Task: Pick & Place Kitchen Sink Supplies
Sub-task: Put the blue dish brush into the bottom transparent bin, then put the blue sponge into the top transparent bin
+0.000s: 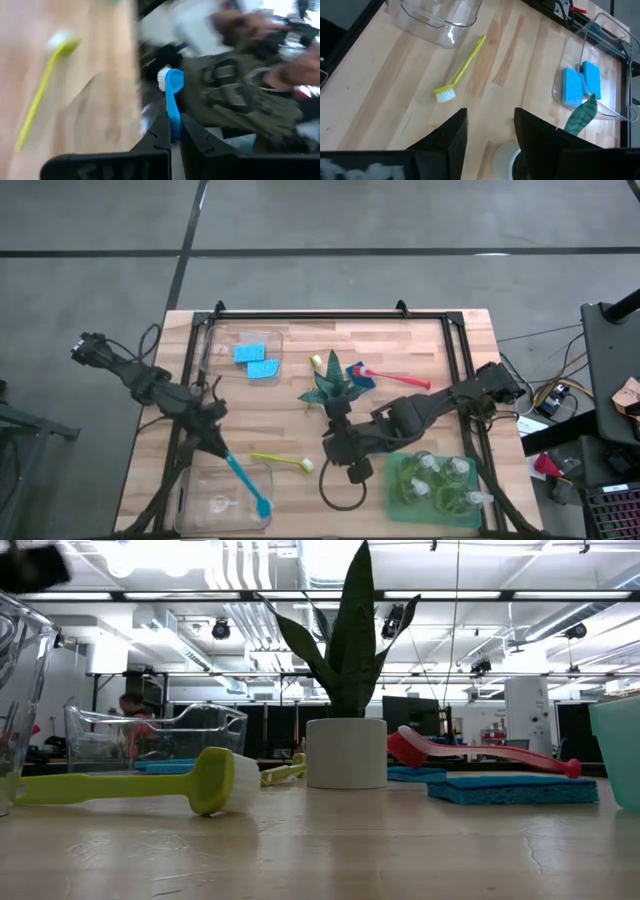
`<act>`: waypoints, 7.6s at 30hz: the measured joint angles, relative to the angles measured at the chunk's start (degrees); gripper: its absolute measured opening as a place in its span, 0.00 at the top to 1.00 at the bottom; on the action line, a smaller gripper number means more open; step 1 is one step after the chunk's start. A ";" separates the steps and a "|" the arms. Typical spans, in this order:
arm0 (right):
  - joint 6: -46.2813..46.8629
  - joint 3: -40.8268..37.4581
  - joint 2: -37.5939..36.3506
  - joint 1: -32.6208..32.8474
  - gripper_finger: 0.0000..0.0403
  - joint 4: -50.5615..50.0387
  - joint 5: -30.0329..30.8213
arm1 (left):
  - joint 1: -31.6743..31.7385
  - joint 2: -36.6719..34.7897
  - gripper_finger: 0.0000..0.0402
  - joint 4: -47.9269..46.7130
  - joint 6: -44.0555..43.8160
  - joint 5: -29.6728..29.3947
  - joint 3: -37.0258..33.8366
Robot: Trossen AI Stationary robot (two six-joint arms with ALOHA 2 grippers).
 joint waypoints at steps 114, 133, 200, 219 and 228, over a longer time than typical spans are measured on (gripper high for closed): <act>19.08 -37.20 5.84 -0.49 0.66 14.72 -6.84 | -6.60 26.31 0.65 60.67 52.06 -32.47 -0.07; 14.23 -31.55 5.79 -0.61 0.97 13.93 -6.50 | -6.60 26.29 0.65 57.90 55.18 -32.50 -0.07; -2.62 1.86 5.46 -1.33 0.97 11.52 -14.48 | -7.19 43.36 0.77 54.23 62.53 -41.76 2.59; 2.44 1.86 5.46 -1.28 0.74 6.10 -14.37 | -7.19 43.03 0.99 49.78 61.33 -45.33 2.57; 7.88 1.56 5.43 -1.11 0.59 -1.20 -14.73 | -7.74 35.89 0.98 33.27 51.93 -54.13 2.55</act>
